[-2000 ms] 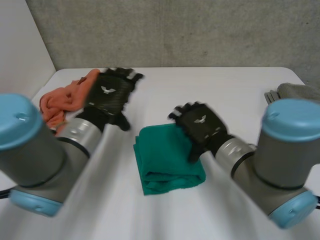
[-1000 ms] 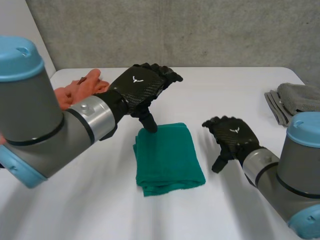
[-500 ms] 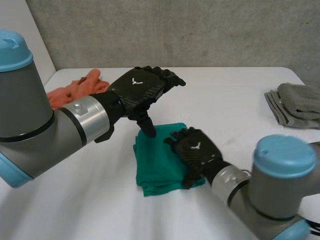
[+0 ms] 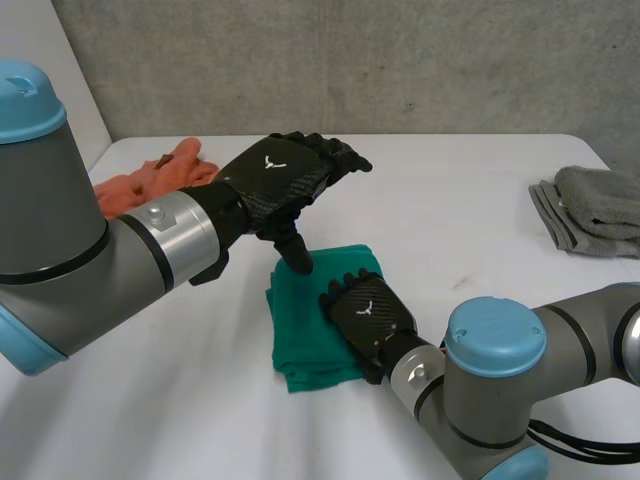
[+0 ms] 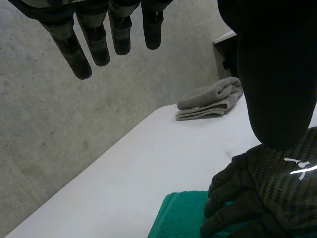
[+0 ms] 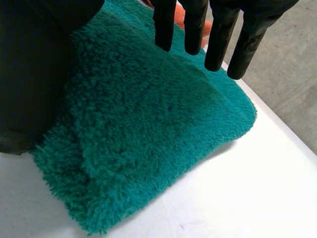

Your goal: Fold the laundry.

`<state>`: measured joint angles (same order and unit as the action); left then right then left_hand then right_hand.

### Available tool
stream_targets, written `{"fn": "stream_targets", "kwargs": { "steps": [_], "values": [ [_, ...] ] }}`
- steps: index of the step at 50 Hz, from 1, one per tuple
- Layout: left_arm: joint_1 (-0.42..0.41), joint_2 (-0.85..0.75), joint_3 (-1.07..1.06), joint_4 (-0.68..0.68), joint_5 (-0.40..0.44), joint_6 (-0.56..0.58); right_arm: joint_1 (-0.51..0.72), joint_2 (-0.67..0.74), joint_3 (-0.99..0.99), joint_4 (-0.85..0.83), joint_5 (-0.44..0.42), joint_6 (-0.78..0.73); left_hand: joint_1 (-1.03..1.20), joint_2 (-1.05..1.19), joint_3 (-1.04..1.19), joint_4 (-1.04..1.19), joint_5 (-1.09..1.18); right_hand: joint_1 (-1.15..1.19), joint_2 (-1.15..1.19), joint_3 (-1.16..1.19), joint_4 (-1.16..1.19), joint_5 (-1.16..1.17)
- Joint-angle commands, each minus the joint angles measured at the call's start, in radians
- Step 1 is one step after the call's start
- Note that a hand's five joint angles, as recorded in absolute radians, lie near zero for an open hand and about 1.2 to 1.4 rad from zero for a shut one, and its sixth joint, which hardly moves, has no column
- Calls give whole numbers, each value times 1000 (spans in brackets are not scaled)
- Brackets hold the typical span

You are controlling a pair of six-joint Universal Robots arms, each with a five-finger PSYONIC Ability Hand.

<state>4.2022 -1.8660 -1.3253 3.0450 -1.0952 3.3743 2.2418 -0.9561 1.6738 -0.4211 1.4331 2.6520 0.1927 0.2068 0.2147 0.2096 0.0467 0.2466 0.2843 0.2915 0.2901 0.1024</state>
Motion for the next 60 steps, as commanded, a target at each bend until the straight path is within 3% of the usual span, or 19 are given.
{"fn": "stream_targets", "kwargs": {
  "steps": [1,12,36,43,46,50,54,56,60],
  "values": [
    [-1,-1,0,0,0,0,4,4,-16,1,1,2,24,10,2,7,-5,147,109,102,103,116],
    [-1,1,1,0,0,-1,4,25,-48,4,1,5,24,10,2,7,-5,167,129,122,124,137],
    [2,1,-9,-2,0,-3,-1,53,-128,8,7,14,24,10,2,7,-5,1001,963,956,957,970],
    [2,1,-11,-2,-2,-4,-118,-19,-105,18,-6,12,24,10,2,7,-5,1149,1112,1104,1106,1119],
    [4,1,-12,-2,-2,-4,-162,-41,-91,19,-26,12,24,10,2,7,-5,1150,1112,1105,1106,1119],
    [6,2,-17,-2,-2,-4,-194,-38,-85,27,-89,9,27,13,5,10,-2,530,492,485,486,499],
    [6,2,-18,-5,-2,-4,-186,-6,-97,71,-134,16,27,13,5,10,-2,452,415,407,409,422],
    [6,2,-22,-6,-2,-4,-186,5,-105,94,-132,14,27,13,5,10,-2,335,297,290,291,304],
    [9,16,-37,-6,0,-4,-186,2,-95,96,-128,17,27,13,5,10,-2,320,282,275,276,289]
  ]
}}
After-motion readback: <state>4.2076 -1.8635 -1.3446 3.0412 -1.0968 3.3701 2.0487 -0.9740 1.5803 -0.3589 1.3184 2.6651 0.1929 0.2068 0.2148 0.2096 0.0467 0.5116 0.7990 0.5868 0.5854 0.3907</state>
